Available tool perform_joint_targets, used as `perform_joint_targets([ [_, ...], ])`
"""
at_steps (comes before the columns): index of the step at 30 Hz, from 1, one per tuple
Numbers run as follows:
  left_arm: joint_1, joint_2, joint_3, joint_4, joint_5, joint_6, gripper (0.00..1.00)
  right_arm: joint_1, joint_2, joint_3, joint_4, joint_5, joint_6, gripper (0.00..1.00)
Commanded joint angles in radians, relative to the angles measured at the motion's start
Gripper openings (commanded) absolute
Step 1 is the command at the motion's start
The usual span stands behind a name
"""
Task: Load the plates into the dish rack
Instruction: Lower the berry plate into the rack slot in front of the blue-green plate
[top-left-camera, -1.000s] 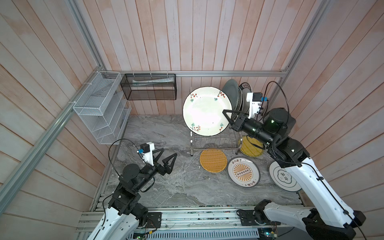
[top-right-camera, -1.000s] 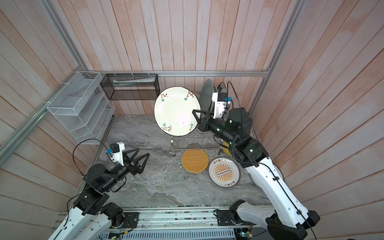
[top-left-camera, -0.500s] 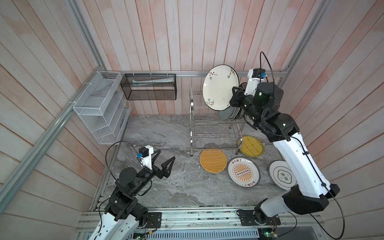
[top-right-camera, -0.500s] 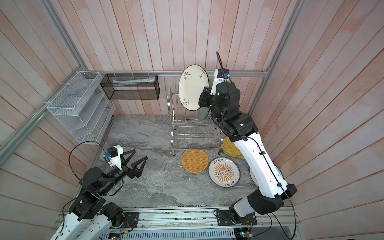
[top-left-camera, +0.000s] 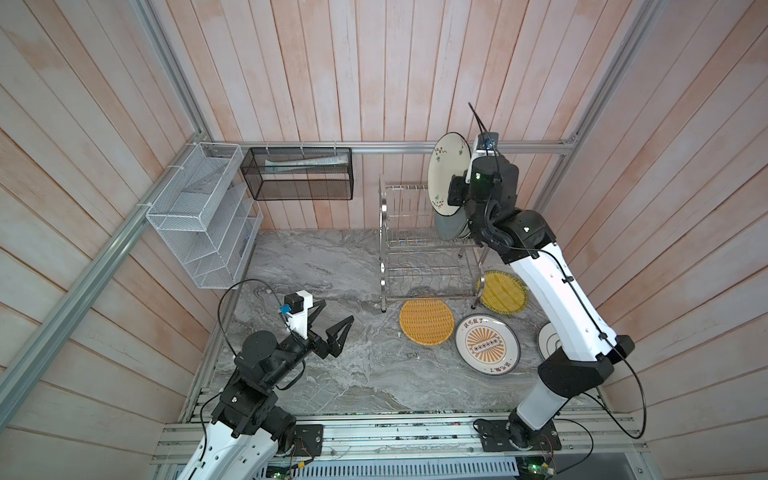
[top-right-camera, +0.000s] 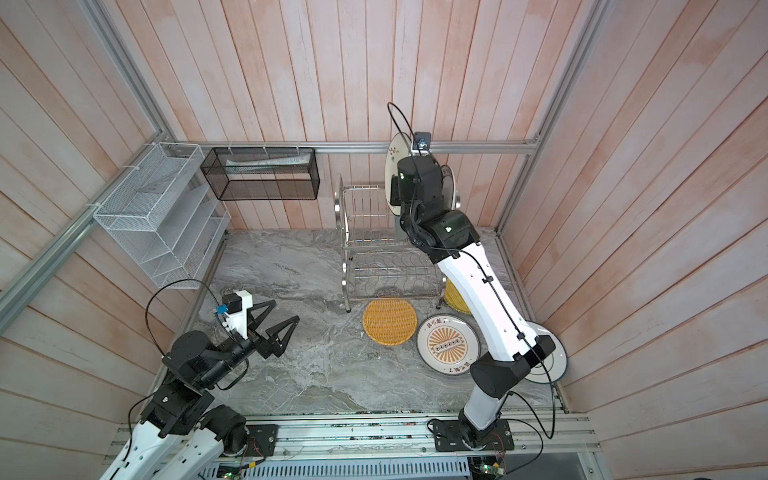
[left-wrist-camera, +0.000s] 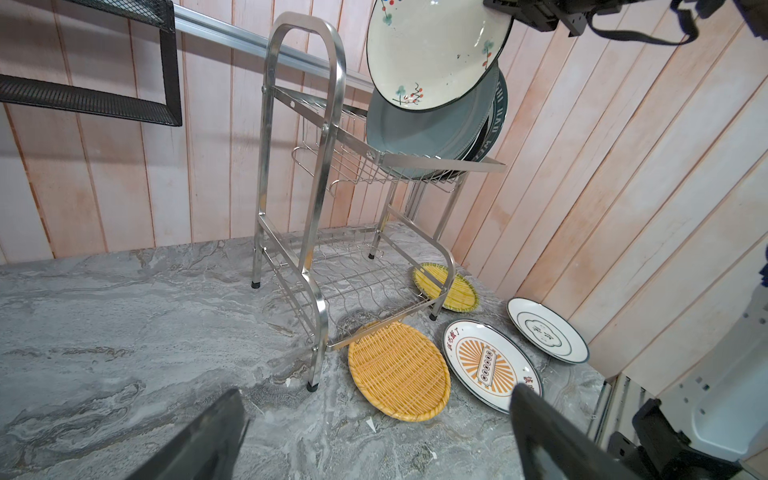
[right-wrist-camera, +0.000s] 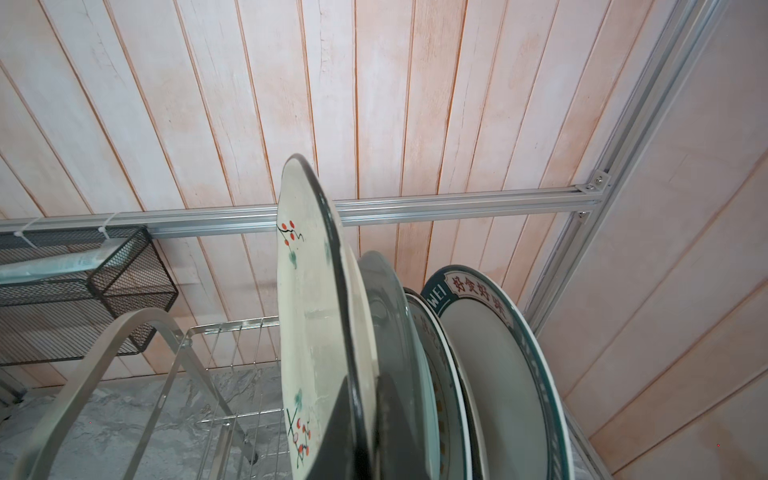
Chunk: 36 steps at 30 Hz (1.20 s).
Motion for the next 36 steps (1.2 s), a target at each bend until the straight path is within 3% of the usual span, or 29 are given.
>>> perform_joint_targets([
  [1,0.008,0.003,-0.003,0.01,0.033,0.015,1.0,0.014,0.007,0.058,0.126,0.107,-0.047,0.0],
  [10,0.024,0.006,-0.004,0.011,0.047,0.01,1.0,0.027,0.067,0.06,0.116,0.157,-0.064,0.0],
  [36,0.042,0.003,-0.008,0.017,0.072,0.0,1.0,0.053,0.116,0.018,0.026,0.165,0.002,0.0],
])
